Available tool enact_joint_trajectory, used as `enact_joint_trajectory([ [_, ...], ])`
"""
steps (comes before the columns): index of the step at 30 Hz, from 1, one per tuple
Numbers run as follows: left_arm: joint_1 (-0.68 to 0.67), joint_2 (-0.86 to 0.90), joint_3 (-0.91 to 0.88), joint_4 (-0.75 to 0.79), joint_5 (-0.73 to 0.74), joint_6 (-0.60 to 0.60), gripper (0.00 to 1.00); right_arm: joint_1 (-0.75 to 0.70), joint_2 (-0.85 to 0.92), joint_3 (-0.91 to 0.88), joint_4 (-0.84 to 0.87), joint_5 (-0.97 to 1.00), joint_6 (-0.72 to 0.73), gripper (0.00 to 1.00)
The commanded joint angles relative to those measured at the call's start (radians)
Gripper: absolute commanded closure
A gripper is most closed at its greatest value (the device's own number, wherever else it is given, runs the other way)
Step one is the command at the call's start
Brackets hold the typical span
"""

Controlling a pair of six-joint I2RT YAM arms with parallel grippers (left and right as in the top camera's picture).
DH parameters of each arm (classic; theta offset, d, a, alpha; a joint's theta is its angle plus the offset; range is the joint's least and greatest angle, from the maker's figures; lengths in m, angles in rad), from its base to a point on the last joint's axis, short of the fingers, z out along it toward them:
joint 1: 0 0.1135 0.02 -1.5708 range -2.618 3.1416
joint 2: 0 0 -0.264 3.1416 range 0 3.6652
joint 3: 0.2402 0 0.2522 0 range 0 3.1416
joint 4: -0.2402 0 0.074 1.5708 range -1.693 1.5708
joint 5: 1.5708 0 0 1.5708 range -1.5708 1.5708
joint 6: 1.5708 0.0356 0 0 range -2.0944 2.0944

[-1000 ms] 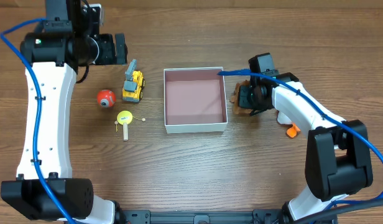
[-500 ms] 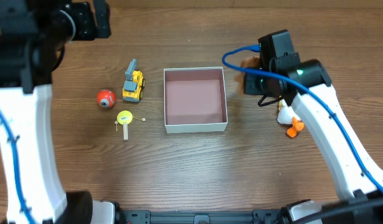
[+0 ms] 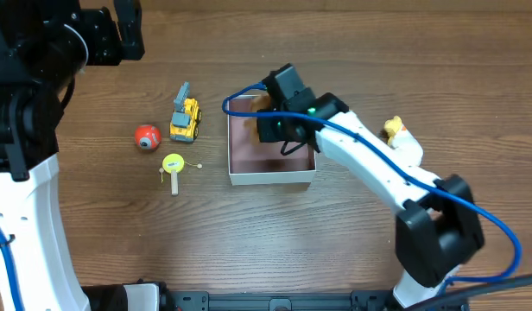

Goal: Pack container
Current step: 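Carry the hamster into the white box, release, and withdraw right gripper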

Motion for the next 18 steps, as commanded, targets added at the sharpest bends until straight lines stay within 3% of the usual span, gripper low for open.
enact_joint_trajectory([
  [1,0.005,0.001,0.006,0.0,-0.003,0.019,0.0,0.01,0.027,0.013,0.032,-0.002,0.017,0.94],
  [6,0.005,0.001,0.006,0.0,-0.003,0.019,0.0,0.022,0.109,0.013,0.054,-0.019,0.094,0.92],
  [7,0.005,0.001,0.006,0.0,-0.003,0.019,0.0,0.031,0.128,0.013,0.06,-0.021,0.095,0.8],
  [9,0.005,0.001,0.006,0.0,-0.003,0.019,0.0,0.042,0.138,0.013,0.065,-0.02,0.094,0.67],
  [11,0.005,0.001,0.006,0.0,-0.003,0.019,0.0,0.048,0.138,0.013,0.073,-0.02,0.093,0.45],
  [16,0.005,0.001,0.006,0.0,-0.003,0.019,0.0,0.048,0.135,0.013,0.086,-0.02,0.09,0.41],
  [18,0.005,0.001,0.006,0.0,-0.003,0.019,0.0,0.048,0.123,0.016,0.086,-0.019,0.076,0.32],
])
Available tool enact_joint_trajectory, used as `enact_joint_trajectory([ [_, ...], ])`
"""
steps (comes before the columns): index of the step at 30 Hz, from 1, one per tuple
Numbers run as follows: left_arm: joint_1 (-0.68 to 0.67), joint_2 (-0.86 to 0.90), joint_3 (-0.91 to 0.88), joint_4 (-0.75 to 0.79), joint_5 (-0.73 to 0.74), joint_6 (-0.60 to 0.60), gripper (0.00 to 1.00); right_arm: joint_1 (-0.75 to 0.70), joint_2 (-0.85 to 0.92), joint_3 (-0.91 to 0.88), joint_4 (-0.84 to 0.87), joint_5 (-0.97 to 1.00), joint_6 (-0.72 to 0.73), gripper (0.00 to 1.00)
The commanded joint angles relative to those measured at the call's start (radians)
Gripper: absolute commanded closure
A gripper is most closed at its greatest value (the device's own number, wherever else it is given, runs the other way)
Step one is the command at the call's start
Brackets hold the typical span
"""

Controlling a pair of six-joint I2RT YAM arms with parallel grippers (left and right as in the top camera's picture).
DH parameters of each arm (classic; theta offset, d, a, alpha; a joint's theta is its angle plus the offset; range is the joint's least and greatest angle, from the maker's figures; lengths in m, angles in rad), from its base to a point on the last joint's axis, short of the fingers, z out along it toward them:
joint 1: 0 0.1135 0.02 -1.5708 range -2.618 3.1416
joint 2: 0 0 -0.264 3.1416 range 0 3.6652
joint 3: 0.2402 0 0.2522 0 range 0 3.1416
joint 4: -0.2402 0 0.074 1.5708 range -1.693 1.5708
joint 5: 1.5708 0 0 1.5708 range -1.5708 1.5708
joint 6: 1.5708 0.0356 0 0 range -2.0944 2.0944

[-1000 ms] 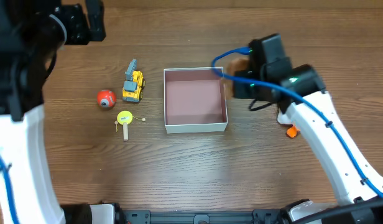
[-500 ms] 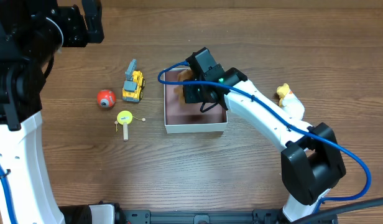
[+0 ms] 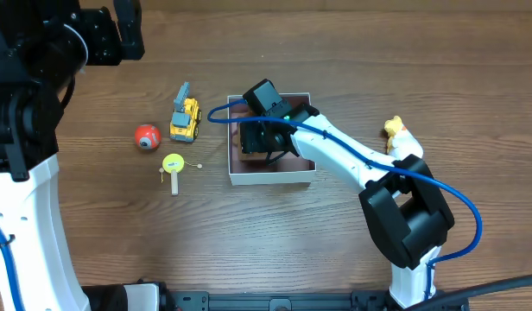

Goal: Pack container
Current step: 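Carry the hamster into the white box, release, and withdraw right gripper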

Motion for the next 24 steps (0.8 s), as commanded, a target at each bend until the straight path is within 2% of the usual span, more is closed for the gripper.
enact_joint_trajectory([
  [1,0.005,0.001,0.006,0.001,-0.003,0.019,0.0,-0.001,-0.039,0.018,0.007,0.005,-0.037,0.29],
  [5,0.005,0.001,0.006,0.001,-0.003,0.019,0.0,-0.001,-0.111,0.018,0.001,0.064,-0.061,0.14],
  [11,0.005,0.001,0.006,0.001,-0.003,0.019,0.0,-0.002,-0.231,0.018,-0.009,0.075,-0.086,0.1],
  [16,0.005,0.001,0.006,0.001,-0.003,0.019,0.0,-0.039,-0.362,0.018,-0.094,0.235,-0.085,0.08],
  [18,0.005,0.001,0.006,0.001,-0.003,0.019,0.0,-0.103,-0.42,0.018,-0.151,0.249,-0.085,0.07],
  [21,0.005,0.001,0.006,0.001,-0.003,0.019,0.0,-0.29,-0.472,0.018,-0.253,0.249,-0.086,0.03],
  [22,0.005,0.001,0.006,0.001,-0.003,0.019,0.0,-0.404,-0.467,0.016,-0.301,0.248,-0.108,0.01],
  [24,0.005,0.001,0.006,0.001,-0.003,0.019,0.0,-0.519,-0.45,0.0,-0.333,0.241,-0.16,0.0],
])
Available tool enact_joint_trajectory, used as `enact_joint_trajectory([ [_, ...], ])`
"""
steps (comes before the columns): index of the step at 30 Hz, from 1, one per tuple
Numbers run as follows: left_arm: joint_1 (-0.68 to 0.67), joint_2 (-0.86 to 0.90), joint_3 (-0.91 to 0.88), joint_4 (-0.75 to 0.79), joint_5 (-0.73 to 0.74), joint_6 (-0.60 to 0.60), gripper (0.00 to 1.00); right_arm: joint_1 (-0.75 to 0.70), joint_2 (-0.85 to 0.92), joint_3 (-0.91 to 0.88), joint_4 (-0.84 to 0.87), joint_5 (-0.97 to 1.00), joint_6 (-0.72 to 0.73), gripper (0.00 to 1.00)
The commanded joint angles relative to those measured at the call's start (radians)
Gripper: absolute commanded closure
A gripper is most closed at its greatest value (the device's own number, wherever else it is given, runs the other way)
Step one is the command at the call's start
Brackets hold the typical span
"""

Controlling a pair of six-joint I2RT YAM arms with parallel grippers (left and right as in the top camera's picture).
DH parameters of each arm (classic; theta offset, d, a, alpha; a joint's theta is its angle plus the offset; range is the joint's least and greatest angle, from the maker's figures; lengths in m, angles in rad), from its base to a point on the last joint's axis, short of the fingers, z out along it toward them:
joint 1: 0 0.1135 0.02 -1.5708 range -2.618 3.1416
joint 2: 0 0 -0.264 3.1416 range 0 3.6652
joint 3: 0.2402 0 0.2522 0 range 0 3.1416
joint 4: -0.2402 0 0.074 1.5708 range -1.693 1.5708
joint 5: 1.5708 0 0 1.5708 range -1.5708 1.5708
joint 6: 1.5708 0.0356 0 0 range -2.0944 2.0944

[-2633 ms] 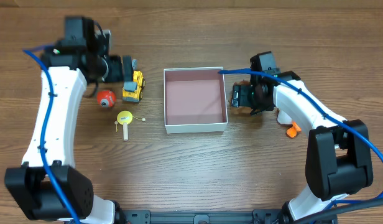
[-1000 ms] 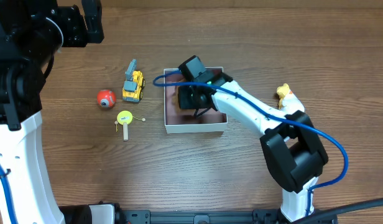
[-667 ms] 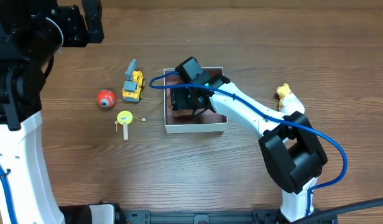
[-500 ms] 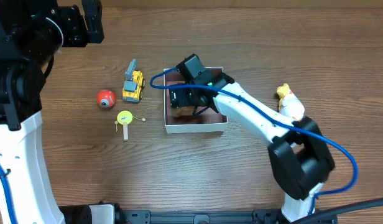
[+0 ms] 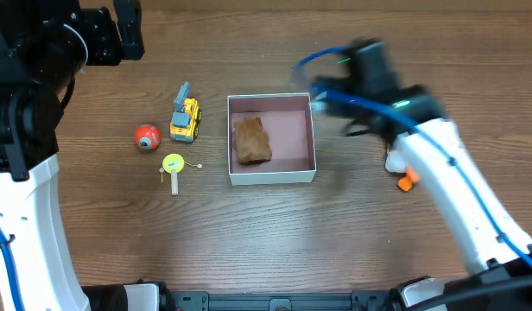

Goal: Pack container
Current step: 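Carry the hamster into the white box, release, and withdraw right gripper, then grasp the white plush duck with the right gripper and lift it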

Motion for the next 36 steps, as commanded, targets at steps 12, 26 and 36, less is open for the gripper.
enact_joint_trajectory([
  [12,0.005,0.001,0.006,0.001,-0.003,0.019,0.0,-0.464,0.243,-0.082,-0.064,-0.201,-0.217,0.05],
  [26,0.005,0.001,0.006,0.001,-0.003,0.019,0.0,-0.463,0.282,-0.198,-0.074,-0.246,-0.192,0.79],
  [36,0.005,0.001,0.006,0.001,-0.003,0.019,0.0,-0.443,0.107,-0.115,-0.103,-0.235,-0.159,0.96],
])
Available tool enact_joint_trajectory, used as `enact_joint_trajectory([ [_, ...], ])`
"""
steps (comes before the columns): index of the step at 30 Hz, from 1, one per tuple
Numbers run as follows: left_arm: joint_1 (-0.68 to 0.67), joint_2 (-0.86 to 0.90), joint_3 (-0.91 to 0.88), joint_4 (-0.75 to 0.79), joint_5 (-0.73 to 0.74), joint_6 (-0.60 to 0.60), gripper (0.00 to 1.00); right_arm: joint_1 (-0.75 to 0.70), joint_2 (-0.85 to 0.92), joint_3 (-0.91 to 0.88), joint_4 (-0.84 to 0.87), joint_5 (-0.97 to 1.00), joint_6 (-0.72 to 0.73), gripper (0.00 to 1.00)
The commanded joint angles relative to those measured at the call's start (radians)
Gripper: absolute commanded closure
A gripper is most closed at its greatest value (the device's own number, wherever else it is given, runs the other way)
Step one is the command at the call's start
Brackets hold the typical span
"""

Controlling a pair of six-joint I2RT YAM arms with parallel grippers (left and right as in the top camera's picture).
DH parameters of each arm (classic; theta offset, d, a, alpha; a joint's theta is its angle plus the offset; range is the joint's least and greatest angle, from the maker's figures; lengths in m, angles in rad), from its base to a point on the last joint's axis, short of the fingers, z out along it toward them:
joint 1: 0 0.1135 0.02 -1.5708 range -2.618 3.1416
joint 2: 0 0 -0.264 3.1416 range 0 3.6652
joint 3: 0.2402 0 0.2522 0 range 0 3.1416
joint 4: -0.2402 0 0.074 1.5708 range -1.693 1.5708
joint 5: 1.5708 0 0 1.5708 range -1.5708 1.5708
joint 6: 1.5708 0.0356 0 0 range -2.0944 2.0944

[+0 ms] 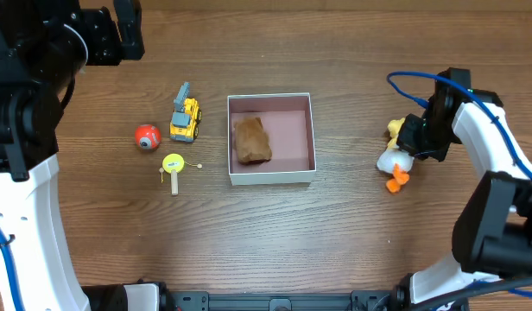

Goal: Pack container
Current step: 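Grasp the white plush duck with the right gripper and lift it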

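Observation:
A white box (pixel 272 178) with a pink inside stands mid-table. A brown lumpy toy (pixel 252 139) lies in its left half. To the right of the box lies a toy duck (pixel 392 161) with a white body, yellow head and orange feet. My right gripper (pixel 413 141) is down over the duck's right side, and its fingers are hidden under the wrist. Whether it grips the duck does not show. My left gripper (pixel 119 33) hangs dark at the far left corner, far from everything.
Left of the box lie a yellow toy truck (pixel 185 117), a red ball (pixel 147 136) and a small yellow round toy on a stick (pixel 173 165). A blue cable loops above the right wrist.
My right arm was blurred above the table right of the box's far corner. Now its gripper sits at the duck. The brown toy stays in the box. The left arm has not moved.
My right gripper was over the back of the box with a brown toy under it. Then it was low in the box's left half. Later the toy lay alone in the box with the arm off to the right, and now the gripper is at the duck.

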Motion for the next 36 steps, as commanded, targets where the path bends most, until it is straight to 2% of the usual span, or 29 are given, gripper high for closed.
enact_joint_trajectory([
  [1,0.005,0.001,0.006,0.001,-0.003,0.019,0.0,0.031,-0.155,0.057,0.006,-0.005,0.008,0.96],
  [8,0.005,0.001,0.006,0.001,-0.003,0.019,0.0,0.181,-0.333,0.068,0.033,-0.09,0.006,0.96],
  [14,0.005,0.001,0.006,0.001,-0.003,0.019,0.0,0.434,-0.379,0.066,0.128,-0.146,0.003,0.96],
  [18,0.005,0.001,0.006,0.001,-0.003,0.019,0.0,0.602,-0.328,0.064,0.189,-0.095,0.003,0.96],
  [22,0.005,0.001,0.006,0.001,-0.003,0.019,0.0,0.681,-0.234,0.059,0.238,0.011,-0.001,0.96],
  [31,0.004,0.001,0.006,0.001,-0.003,0.019,0.0,0.685,-0.01,0.059,0.423,0.099,-0.051,0.96],
  [32,0.004,0.001,0.006,0.001,-0.003,0.019,0.0,0.685,-0.002,0.059,0.435,0.1,-0.055,0.91],
  [33,0.004,0.001,0.006,0.001,-0.003,0.019,0.0,0.685,-0.002,0.059,0.447,0.107,-0.055,0.8],
  [35,0.004,0.001,0.006,0.001,-0.003,0.019,0.0,0.685,-0.002,0.059,0.482,0.138,-0.058,0.71],
  [36,0.005,0.001,0.006,0.001,-0.003,0.019,0.0,0.685,-0.002,0.061,0.494,0.14,-0.059,0.71],
])
